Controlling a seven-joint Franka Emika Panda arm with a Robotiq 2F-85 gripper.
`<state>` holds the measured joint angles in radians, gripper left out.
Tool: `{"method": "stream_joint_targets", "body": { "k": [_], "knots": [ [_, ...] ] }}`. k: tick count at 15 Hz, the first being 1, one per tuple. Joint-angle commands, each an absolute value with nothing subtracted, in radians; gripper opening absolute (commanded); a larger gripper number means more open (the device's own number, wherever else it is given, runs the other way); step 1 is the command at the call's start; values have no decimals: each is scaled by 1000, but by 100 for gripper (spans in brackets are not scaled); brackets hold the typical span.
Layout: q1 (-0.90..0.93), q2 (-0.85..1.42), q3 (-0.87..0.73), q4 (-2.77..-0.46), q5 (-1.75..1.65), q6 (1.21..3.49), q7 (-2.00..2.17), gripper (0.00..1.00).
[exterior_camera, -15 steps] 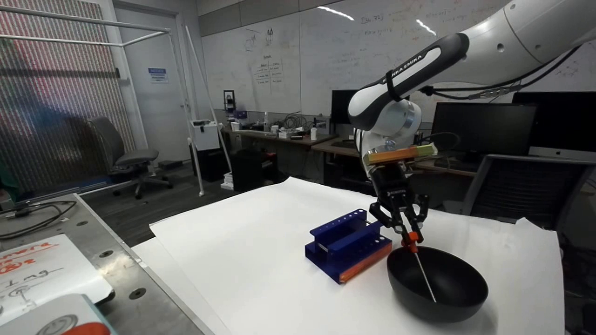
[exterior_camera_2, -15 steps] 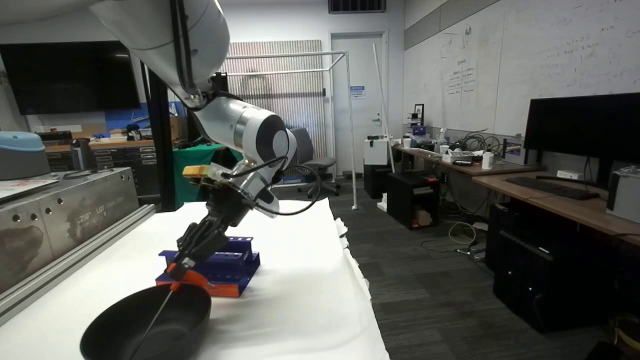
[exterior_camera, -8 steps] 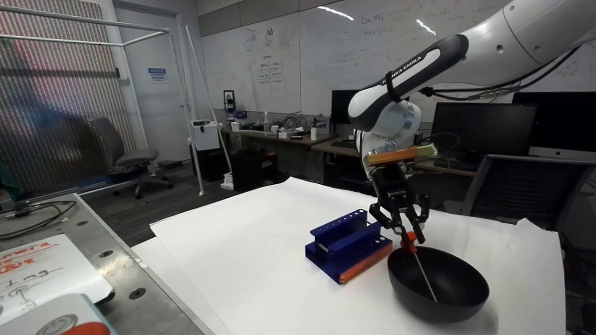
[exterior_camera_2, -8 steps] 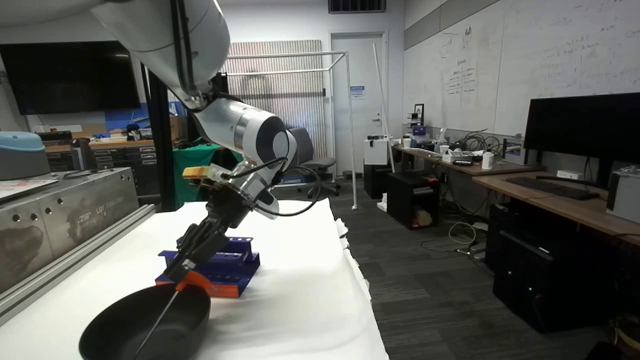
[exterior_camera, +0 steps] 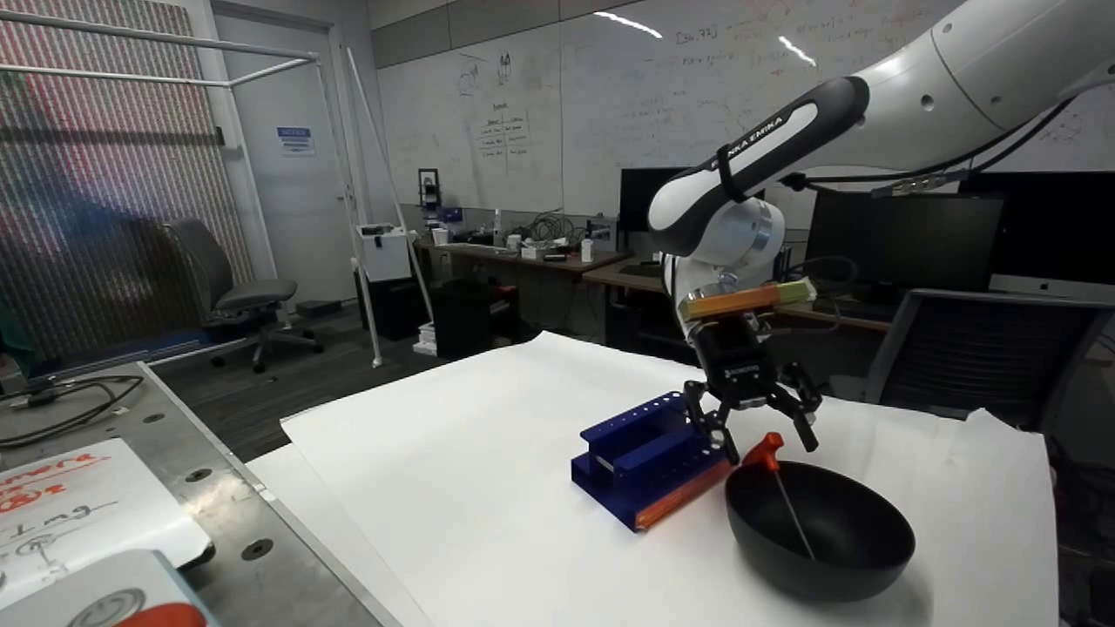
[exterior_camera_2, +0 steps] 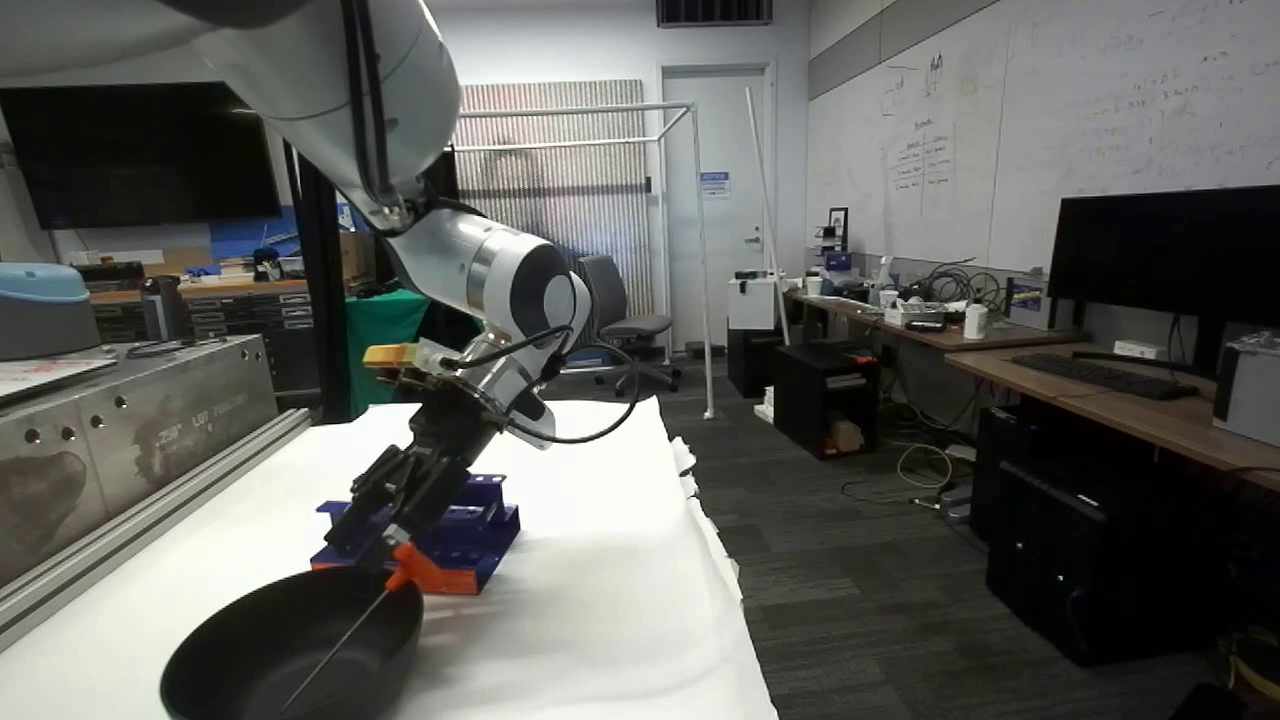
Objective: Put the metal object with the orange handle in the black bowl
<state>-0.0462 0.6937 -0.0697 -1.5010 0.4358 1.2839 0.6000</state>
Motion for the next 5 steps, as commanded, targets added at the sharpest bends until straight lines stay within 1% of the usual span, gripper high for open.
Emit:
{"method": "stream_joint_targets", "body": {
  "k": [1,5],
  "knots": [
    [-38,643,-77,-1507,452,1289,587,100],
    [-28,510,-70,-1559,452,1394,519,100]
  ]
}}
